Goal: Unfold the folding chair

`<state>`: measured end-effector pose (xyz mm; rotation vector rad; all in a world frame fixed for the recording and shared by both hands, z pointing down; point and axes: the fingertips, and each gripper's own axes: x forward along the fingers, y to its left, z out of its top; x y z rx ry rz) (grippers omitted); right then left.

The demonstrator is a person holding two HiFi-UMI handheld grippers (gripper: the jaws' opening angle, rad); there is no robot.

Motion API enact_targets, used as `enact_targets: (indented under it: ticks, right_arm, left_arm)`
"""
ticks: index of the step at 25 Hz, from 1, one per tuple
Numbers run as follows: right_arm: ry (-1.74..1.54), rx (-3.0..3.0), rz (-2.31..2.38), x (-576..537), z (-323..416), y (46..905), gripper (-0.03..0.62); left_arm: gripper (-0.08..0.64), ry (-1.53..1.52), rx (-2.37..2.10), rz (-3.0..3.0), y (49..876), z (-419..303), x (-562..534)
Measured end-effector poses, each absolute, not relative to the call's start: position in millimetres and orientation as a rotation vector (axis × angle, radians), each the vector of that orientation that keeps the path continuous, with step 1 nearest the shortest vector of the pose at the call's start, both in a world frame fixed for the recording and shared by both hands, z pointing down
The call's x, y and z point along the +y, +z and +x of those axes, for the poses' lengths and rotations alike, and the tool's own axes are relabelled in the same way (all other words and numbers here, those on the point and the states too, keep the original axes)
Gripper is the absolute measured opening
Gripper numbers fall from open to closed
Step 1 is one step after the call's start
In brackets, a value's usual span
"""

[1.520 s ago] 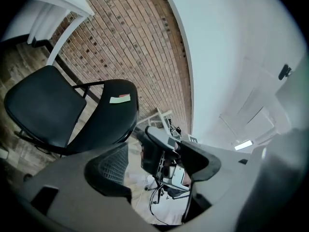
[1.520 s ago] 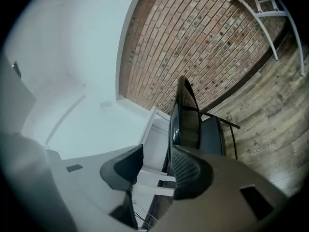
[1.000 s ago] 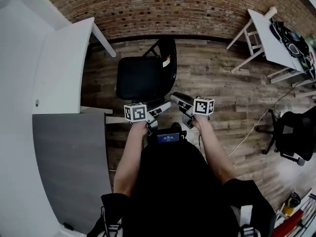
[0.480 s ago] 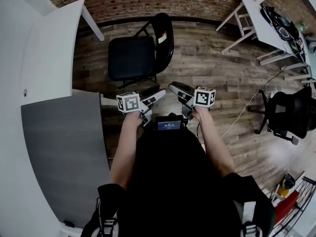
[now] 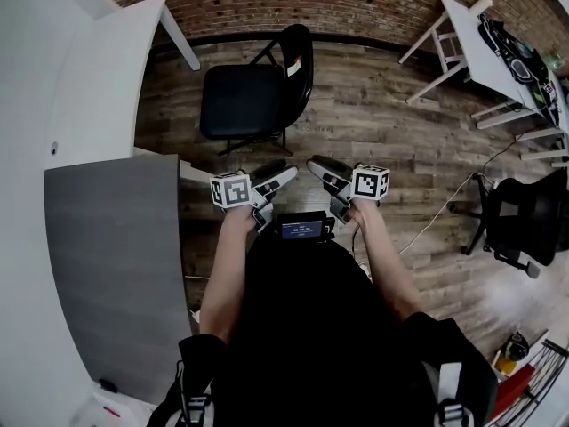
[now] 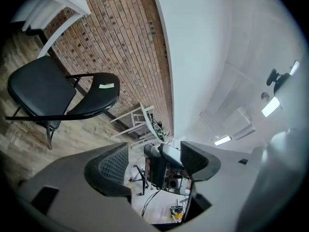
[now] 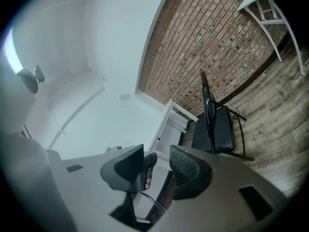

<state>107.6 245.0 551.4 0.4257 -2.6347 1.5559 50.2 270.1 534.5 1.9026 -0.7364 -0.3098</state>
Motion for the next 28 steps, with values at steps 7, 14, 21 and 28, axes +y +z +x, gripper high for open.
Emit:
enact_targets:
  ticks: [7, 14, 21, 28]
  right_arm:
    - [1.569, -2.652, 0.335, 259.1, 127.1, 548.6, 0.148]
    - [1.555, -2.659, 0.266, 267.7, 127.3, 551.5, 0.103]
    - [1.55, -2.667, 0.239, 272.2, 125.9, 553.9, 0.064]
    - [1.549, -2.68, 0.241, 271.3, 126.0, 549.9, 0.055]
  left_arm:
    - [0.365, -0.316, -0.775, 1.884, 532.1, 73.5, 287.2]
    - [0.365, -0.32, -0.826, 1.869, 542.7, 73.1, 296.9]
    - [0.365, -0.308, -0.832, 1.857, 548.7, 72.3, 299.0]
    - [0.365, -0.3, -0.83, 1.853, 551.6, 72.3, 299.5]
